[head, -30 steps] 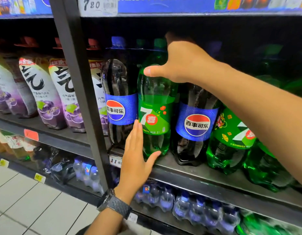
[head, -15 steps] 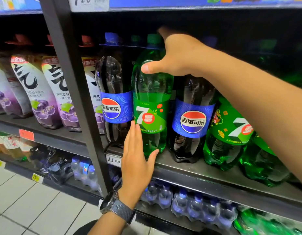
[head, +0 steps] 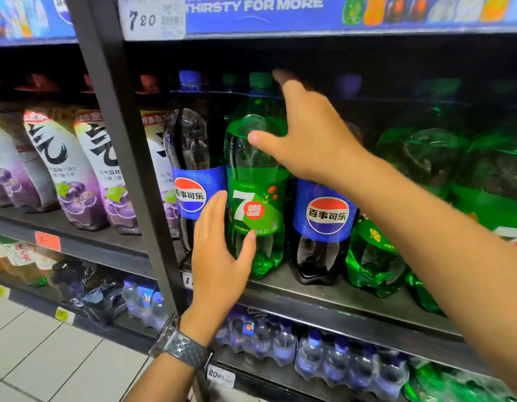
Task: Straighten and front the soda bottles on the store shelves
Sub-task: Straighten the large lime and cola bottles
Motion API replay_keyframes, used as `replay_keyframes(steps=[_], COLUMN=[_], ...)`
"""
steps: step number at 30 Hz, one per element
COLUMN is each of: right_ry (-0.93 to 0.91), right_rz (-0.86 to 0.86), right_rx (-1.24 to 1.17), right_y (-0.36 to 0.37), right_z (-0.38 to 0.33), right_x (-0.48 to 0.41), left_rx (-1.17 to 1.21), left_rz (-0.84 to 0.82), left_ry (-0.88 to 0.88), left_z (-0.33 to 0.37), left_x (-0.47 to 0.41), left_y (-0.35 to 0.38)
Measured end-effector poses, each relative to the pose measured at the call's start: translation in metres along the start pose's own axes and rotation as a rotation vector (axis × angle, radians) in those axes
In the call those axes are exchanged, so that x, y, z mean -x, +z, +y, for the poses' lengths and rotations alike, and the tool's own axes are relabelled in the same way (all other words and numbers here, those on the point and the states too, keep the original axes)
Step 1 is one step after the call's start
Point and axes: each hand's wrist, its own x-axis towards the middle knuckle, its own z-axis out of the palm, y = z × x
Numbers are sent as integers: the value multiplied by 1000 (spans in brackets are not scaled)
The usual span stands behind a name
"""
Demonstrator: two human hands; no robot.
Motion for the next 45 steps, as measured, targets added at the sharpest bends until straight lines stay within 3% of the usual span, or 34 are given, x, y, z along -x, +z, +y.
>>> replay_keyframes(steps=[11, 15, 17, 22, 25, 28, 36, 40, 45], right_ry=[31, 129, 177, 346, 348, 436, 511, 526, 661], right_rz=[72, 57, -13, -384, -514, -612, -580, -455, -285], right_rx=[-47, 105, 159, 66, -34, -284, -473, -453, -686], right_y=[40, 20, 5, -35, -59, -93, -217, -283, -376], right_z=[-3, -16, -24, -32, -44, -57, -77, -72, -49], right_x=[33, 30, 20, -5, -8, -17, -49, -58, -53], left_rx=[10, 13, -10, -76, -41, 24, 76, 83, 177], left_rz=[-110, -196, -204, -353, -533, -634, -664, -646, -541], left_ry=[-92, -216, -261, -308, -431, -496, -538, -461, -391], left_z=[27, 48, 61, 104, 135, 172, 282, 341, 426], left_x=[-31, -42, -60, -118, -144, -169, -224, -247, -268], left_y=[2, -19, -38, -85, -107, -124, -148, -145, -140])
